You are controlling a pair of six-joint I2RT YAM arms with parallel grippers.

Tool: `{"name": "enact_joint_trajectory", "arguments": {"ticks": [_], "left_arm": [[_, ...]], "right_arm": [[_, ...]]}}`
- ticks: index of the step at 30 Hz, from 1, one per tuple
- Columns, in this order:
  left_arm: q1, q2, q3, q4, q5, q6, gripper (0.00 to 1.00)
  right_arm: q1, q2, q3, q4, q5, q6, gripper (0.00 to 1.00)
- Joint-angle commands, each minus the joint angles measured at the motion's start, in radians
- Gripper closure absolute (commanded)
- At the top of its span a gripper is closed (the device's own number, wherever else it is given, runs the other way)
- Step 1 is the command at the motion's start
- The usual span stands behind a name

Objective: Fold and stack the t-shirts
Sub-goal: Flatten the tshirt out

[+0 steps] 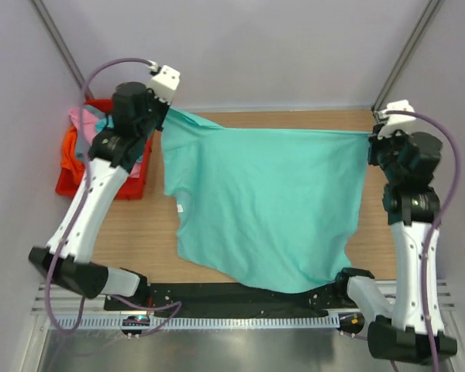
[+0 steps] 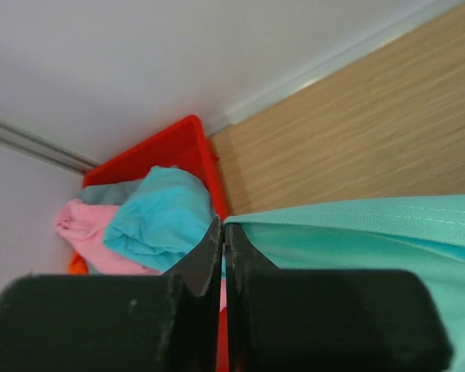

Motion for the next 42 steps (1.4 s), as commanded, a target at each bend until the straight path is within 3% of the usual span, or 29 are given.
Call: {"name": "enact_joint_trajectory", "arguments": {"ticks": [1,4,6,7,11,15,16,19,26,31,36,38,42], "left_arm": [[0.007,0.169,-0.028,0.208,-0.060,0.072,1.00],[0.011,0.370,0.058,0.276,-0.074,0.115,1.00],[0.013,0.510,0.212,0.261,-0.086,0.128,1.00],[0.013,0.547,0.312,0.255,-0.088,0.137,1.00],[0.010,0.595,0.445,0.194,-0.077,0.114,1.00],[0.002,0.440,0.356,0.172,-0.065,0.067,1.00],[-0.004,0.340,0.281,0.172,-0.060,0.057,1.00],[-0.025,0.139,0.157,0.142,-0.062,0.039,1.00],[-0.039,-0.262,0.013,-0.094,0.029,-0.150,1.00],[-0.007,-0.321,0.223,-0.187,0.040,-0.125,1.00],[-0.007,-0.261,0.460,-0.225,0.021,-0.082,1.00],[-0.007,-0.246,0.465,-0.218,0.008,-0.055,1.00],[-0.007,-0.246,0.249,-0.158,0.009,-0.035,1.00]], "right_arm": [[-0.008,0.142,-0.095,0.183,0.046,-0.020,0.99],[-0.008,0.341,-0.086,0.216,0.055,-0.039,0.99],[-0.010,0.426,-0.017,0.239,0.066,-0.039,0.99],[-0.010,0.463,-0.006,0.265,0.067,-0.037,0.99],[-0.010,0.513,0.124,0.276,0.073,-0.002,0.99],[-0.010,0.438,0.175,0.230,0.067,0.018,0.99],[-0.010,0.410,0.179,0.215,0.060,0.018,0.99],[-0.010,0.264,0.183,0.155,0.040,0.017,0.99],[-0.010,-0.169,0.222,-0.104,-0.023,0.053,0.99],[-0.010,-0.230,0.438,-0.181,-0.011,0.040,0.99],[-0.010,-0.185,0.569,-0.204,0.007,0.040,0.99],[-0.010,-0.184,0.520,-0.169,0.013,0.035,0.99],[-0.010,-0.195,0.341,-0.114,0.023,0.024,0.99]]}}
